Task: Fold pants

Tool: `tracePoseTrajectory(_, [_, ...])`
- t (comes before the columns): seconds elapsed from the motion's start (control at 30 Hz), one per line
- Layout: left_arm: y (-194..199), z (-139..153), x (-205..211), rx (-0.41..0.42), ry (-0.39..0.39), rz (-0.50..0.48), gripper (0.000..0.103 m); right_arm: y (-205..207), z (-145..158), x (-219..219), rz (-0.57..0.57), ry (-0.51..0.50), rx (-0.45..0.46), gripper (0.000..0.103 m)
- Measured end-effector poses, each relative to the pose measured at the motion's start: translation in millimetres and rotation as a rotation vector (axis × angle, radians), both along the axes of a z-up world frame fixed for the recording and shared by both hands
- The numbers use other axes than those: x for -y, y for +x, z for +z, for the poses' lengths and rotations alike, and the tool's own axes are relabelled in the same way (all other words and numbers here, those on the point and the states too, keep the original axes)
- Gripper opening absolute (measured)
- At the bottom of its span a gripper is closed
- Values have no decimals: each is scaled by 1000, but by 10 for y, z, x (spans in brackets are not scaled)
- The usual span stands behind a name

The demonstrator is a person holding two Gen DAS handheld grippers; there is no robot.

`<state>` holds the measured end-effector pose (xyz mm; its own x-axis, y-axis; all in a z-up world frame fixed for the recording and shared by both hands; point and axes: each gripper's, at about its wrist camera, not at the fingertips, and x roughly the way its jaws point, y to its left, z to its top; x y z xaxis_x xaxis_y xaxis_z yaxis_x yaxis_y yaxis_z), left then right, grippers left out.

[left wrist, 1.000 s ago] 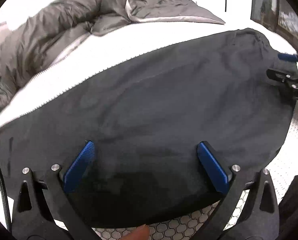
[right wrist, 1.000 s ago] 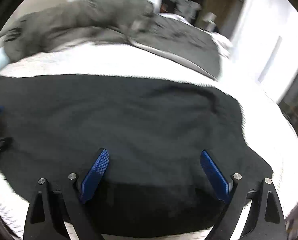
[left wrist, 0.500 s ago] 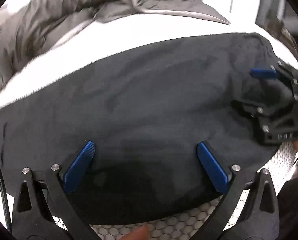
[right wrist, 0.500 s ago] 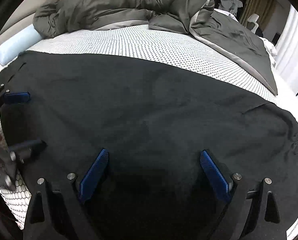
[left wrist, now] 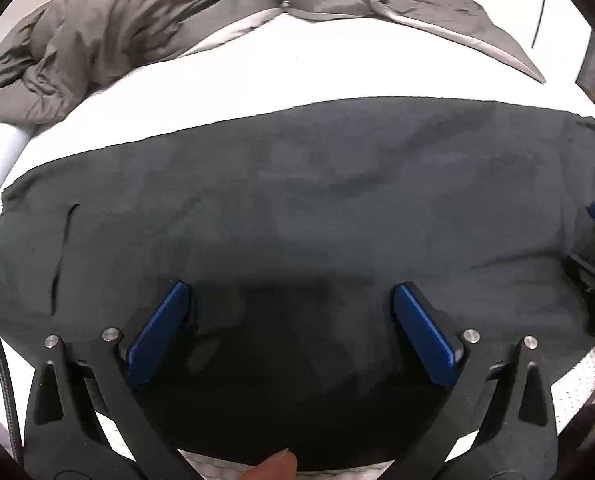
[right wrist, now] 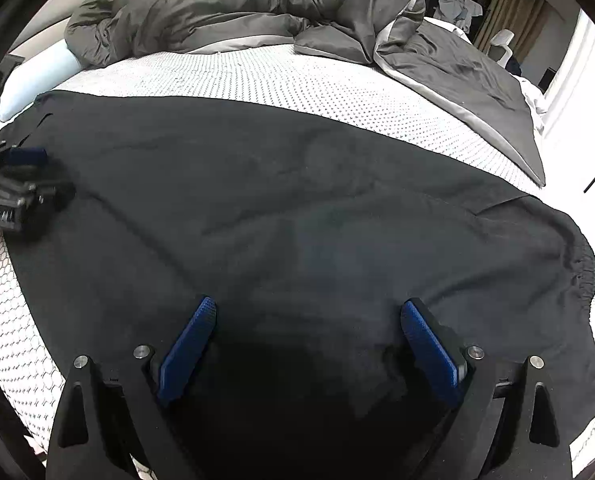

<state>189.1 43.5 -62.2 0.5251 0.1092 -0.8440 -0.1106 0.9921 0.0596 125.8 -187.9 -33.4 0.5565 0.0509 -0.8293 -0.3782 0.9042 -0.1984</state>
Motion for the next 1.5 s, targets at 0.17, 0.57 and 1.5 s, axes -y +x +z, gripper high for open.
tracePoseTrajectory(0.17, [-4,12,-286,-8,0,46,102,-26,10,37,1,-3,0,95])
tracePoseTrajectory(0.57, [-94,21,-1185,-13,-19,184,103,-59,16,78,-1,-1,-1,96])
tracePoseTrajectory(1.5, [595,-66,-1076,-29,57,134,103,988,55,922,-360,-170,9,97])
